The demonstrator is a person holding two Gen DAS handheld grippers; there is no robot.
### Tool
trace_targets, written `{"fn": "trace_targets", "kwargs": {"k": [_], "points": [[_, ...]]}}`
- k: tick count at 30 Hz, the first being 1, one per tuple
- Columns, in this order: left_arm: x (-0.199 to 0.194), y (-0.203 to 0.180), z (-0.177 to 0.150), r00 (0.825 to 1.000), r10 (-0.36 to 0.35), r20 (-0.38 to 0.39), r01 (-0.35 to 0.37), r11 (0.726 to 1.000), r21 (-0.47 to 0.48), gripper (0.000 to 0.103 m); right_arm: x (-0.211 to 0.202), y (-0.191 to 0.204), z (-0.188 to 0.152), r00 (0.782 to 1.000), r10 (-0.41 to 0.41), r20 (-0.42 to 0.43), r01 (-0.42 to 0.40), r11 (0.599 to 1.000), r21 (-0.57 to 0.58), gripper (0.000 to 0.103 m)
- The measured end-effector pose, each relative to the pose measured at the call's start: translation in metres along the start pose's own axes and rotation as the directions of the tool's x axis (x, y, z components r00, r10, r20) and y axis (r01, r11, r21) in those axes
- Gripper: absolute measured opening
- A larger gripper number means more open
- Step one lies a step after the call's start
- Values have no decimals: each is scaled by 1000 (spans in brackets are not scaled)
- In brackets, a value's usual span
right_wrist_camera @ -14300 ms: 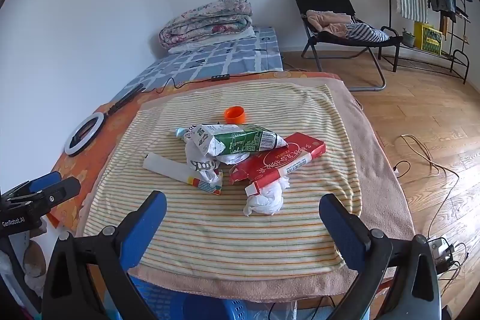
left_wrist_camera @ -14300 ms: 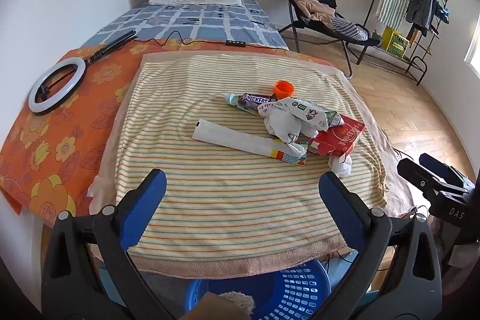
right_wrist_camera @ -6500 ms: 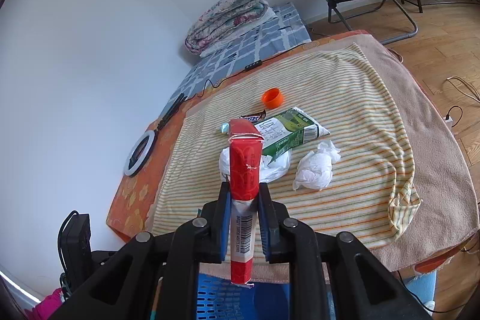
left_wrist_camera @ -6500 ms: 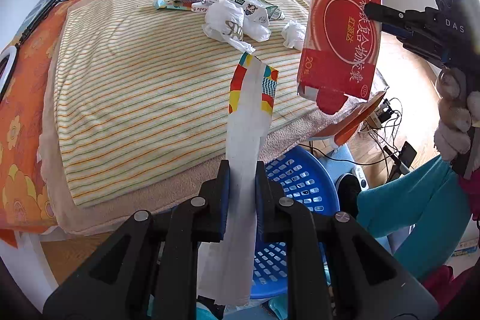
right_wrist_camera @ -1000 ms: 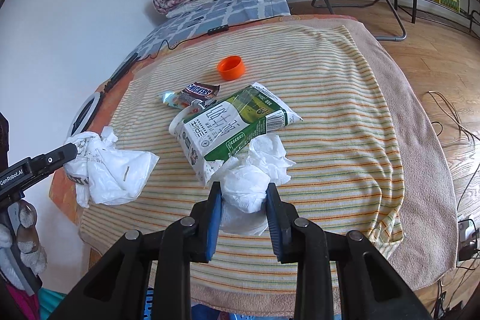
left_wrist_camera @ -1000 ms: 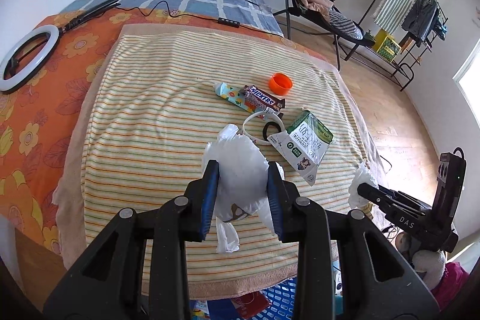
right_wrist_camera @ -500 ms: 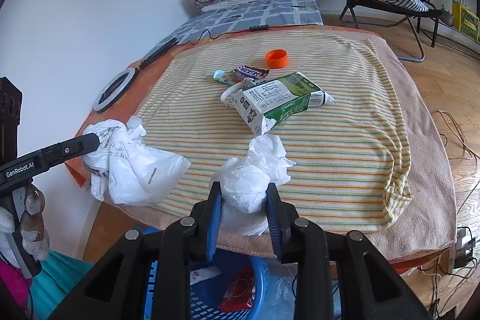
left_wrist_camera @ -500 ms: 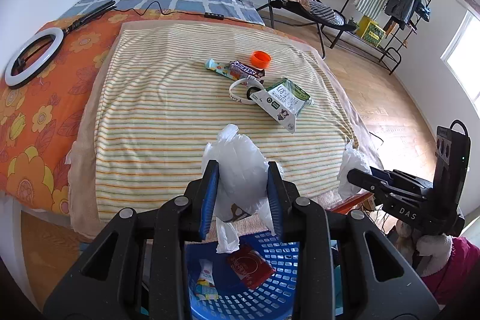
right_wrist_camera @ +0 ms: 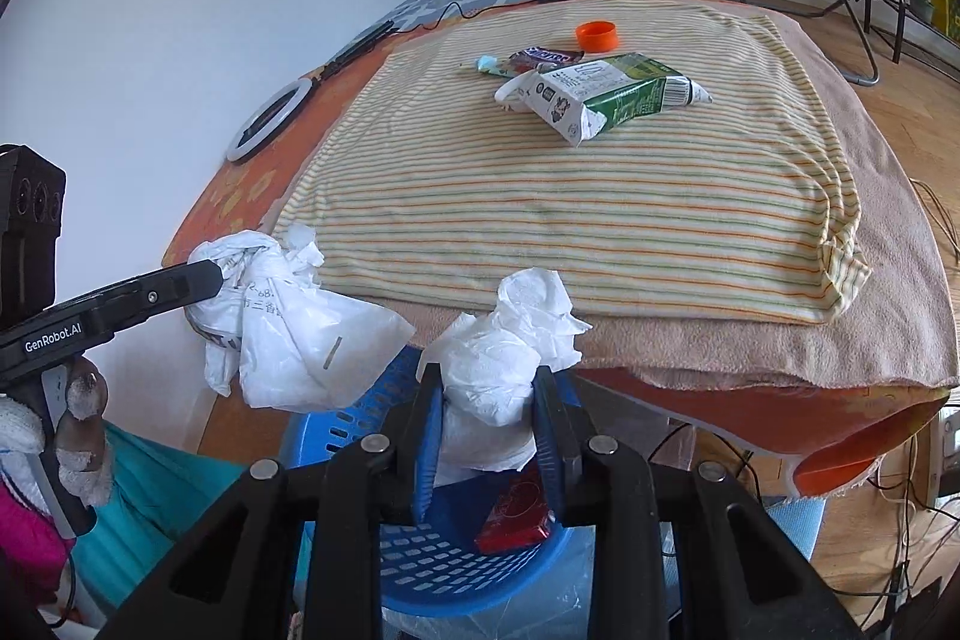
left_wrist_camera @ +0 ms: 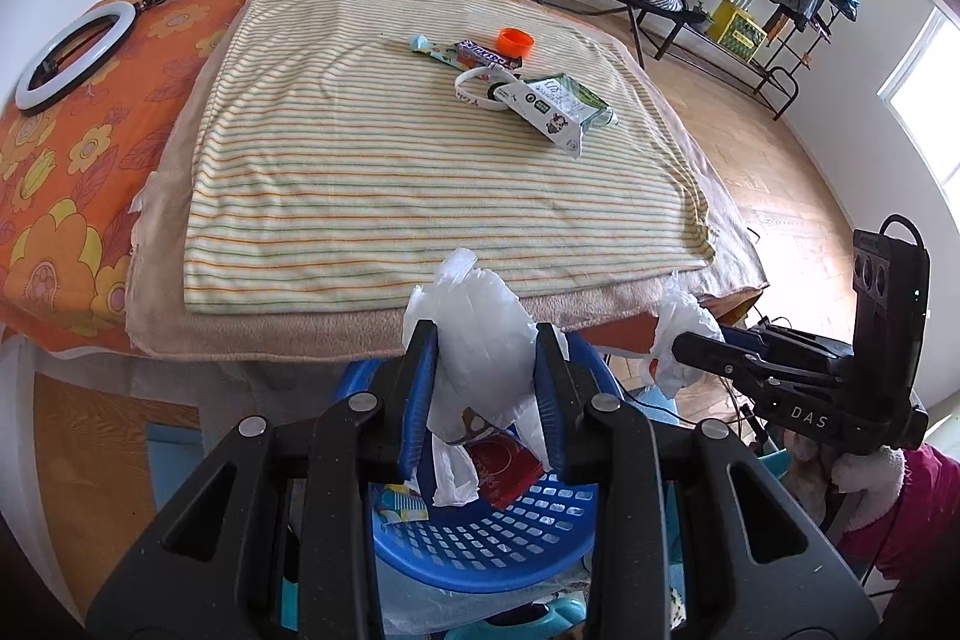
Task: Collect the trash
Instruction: 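Carry the plastic bag and tissue over the blue basket and open both tools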
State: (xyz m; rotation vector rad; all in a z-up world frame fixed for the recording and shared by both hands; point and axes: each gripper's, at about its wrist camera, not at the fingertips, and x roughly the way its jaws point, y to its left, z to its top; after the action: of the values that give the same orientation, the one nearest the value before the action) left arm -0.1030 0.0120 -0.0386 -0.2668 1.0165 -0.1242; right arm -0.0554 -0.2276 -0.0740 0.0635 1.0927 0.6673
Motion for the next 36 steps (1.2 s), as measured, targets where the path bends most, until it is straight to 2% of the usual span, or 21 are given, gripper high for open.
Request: {"fn": "trace_targets", "kwargs": {"k": [5, 10, 17, 22, 32, 34, 36], "points": [[14, -4, -18, 999, 7, -44, -6, 1000, 12, 31, 10, 7, -13, 999, 4, -37, -5, 1000, -20, 28], [31, -4, -31, 996, 47, -78, -44, 998, 43, 31, 22, 10, -23, 997, 3, -74, -6, 999, -37, 28], [53, -8, -49, 988, 72, -138, -60, 994, 88, 31, 38, 11, -33, 993, 0, -122, -6, 999, -43, 28], [62, -13, -56, 983, 95, -159, -75, 989, 125, 31, 46, 12, -39, 989, 3, -147, -10, 999, -47, 28], [70, -13, -61, 975, 117, -186, -93, 986, 136, 31, 52, 9, -46, 985, 4, -174, -10, 999, -38, 33], [71, -12, -60, 975, 125, -186, -100, 986, 135, 38, 52, 8, -45, 984, 5, -176, -11, 999, -33, 33], [71, -12, -61, 974, 123, -188, -99, 986, 132, 38, 52, 8, -45, 985, 3, -175, -8, 999, -31, 34]]}}
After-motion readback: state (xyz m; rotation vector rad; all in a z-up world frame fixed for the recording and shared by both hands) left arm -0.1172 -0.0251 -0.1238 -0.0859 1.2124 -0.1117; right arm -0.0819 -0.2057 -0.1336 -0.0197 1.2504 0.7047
